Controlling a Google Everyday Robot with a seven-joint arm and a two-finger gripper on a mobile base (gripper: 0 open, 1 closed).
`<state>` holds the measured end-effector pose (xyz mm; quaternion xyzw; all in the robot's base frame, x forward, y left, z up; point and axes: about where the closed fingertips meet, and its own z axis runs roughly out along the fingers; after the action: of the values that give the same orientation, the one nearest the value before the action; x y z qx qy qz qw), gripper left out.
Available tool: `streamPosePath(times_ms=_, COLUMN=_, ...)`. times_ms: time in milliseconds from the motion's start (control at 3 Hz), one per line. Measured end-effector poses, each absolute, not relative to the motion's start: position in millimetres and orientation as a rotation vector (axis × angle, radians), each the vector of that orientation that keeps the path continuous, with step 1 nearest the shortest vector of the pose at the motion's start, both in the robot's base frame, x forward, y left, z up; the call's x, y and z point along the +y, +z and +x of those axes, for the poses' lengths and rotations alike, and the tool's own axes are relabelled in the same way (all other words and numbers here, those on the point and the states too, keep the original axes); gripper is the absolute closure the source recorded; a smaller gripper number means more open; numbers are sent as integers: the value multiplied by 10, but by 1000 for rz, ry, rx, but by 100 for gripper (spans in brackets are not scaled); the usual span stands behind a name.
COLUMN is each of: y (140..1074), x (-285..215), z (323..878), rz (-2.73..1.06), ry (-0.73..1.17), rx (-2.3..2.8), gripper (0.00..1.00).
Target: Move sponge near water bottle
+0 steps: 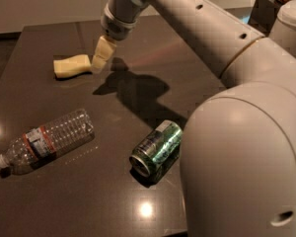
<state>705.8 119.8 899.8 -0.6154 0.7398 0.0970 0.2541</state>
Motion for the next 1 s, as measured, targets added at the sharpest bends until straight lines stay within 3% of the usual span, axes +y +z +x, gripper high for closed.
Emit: streamPosePath(times_ms=1000, y=8718, x=2012, z=7038, rz=-1728, ry=306, rx=2018, gripper=0)
